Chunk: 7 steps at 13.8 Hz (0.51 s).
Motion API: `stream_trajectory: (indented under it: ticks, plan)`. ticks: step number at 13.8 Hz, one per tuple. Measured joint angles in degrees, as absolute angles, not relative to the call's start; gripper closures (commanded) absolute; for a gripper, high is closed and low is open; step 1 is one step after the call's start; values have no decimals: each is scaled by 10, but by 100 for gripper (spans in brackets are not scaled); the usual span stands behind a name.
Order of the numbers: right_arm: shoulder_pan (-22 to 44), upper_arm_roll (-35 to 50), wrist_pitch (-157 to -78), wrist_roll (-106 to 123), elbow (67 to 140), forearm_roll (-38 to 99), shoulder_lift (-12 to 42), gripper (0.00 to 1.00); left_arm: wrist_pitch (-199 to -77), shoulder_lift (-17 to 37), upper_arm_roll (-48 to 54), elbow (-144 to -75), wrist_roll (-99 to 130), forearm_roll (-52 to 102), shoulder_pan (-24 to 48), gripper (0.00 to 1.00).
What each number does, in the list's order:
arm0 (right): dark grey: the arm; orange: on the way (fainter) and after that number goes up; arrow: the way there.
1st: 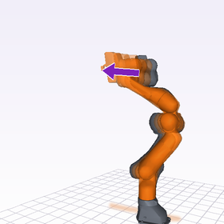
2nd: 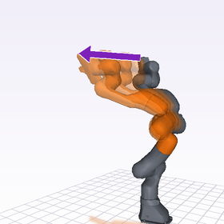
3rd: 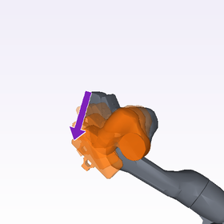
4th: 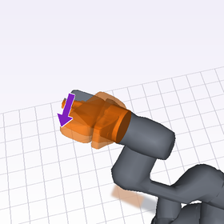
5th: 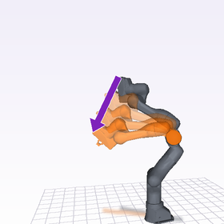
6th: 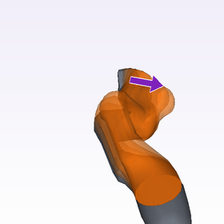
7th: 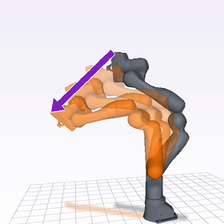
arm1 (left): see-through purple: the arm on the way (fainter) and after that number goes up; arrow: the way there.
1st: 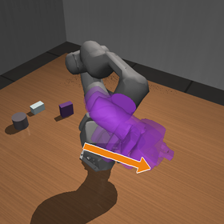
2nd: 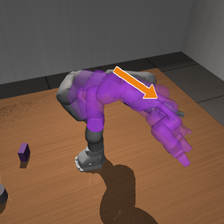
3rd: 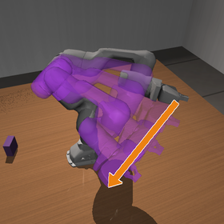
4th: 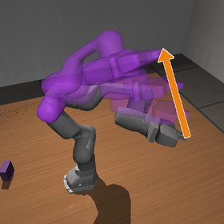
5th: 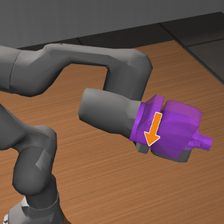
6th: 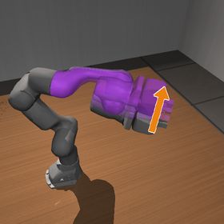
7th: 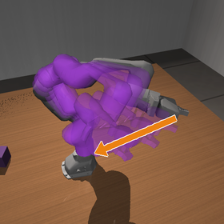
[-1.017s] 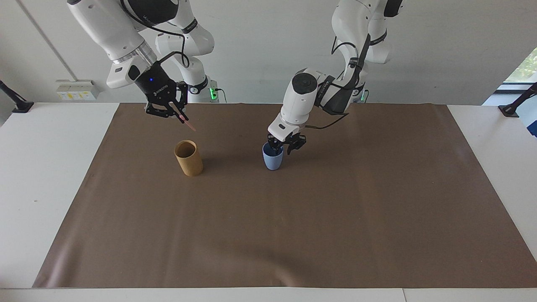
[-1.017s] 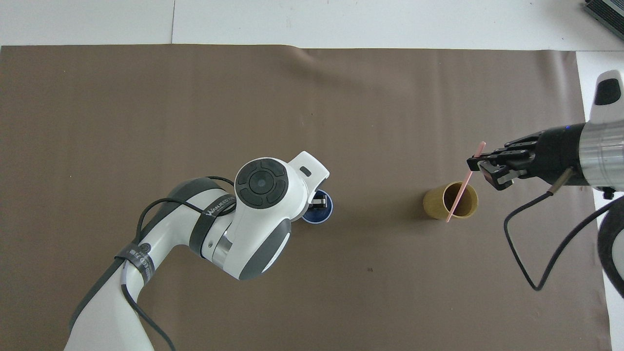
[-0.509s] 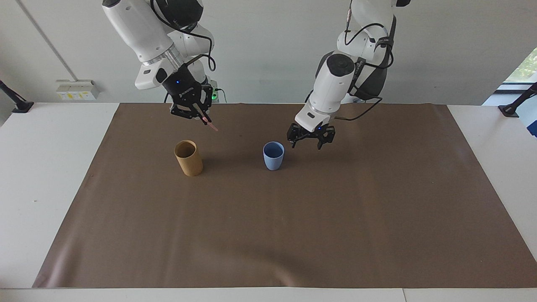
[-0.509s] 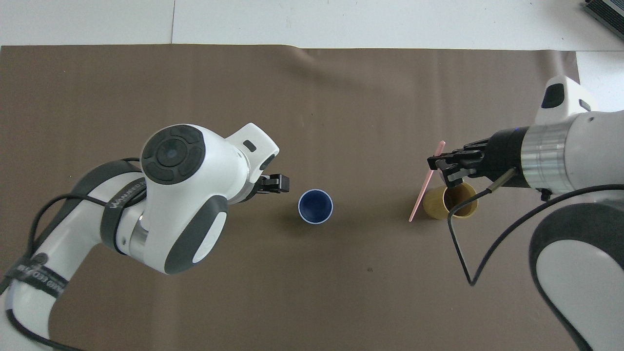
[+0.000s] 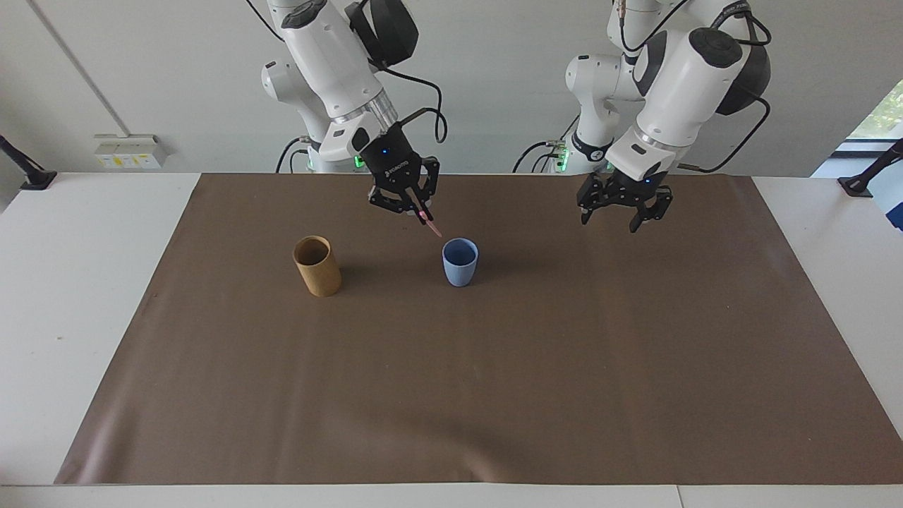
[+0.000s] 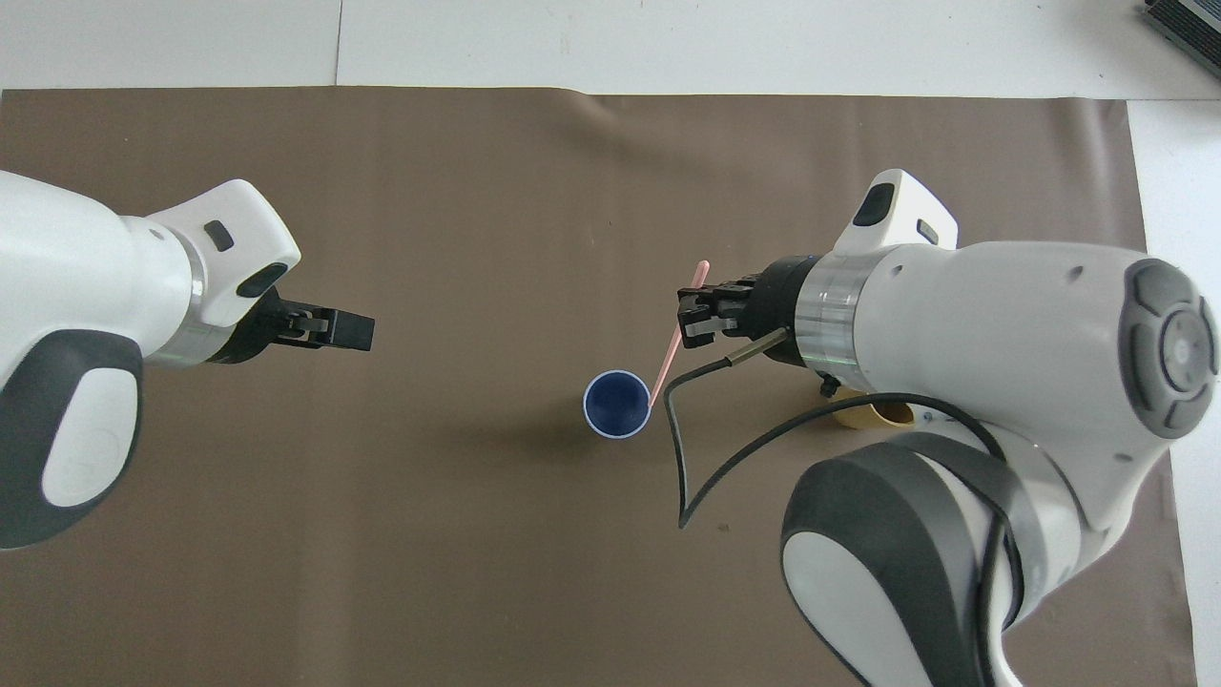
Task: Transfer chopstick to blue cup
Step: 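Carry the chopstick over the blue cup while the left gripper withdraws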
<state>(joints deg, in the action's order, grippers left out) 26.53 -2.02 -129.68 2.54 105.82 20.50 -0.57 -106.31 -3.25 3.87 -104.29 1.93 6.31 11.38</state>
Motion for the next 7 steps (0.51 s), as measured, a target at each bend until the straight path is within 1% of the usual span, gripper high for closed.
stream_trajectory:
  ticks: [3,5,7]
  plan:
    - [288,-20,-1347,16,1056,202,22,100,-1013,-32,38,-971,-14,19,86,0]
    - [291,-21,-1351,16,1056,189,38,100,-959,-29,38,-915,-14,10,77,0]
    - [292,-21,-1351,16,1059,184,47,100,-909,-23,38,-873,-16,10,67,0]
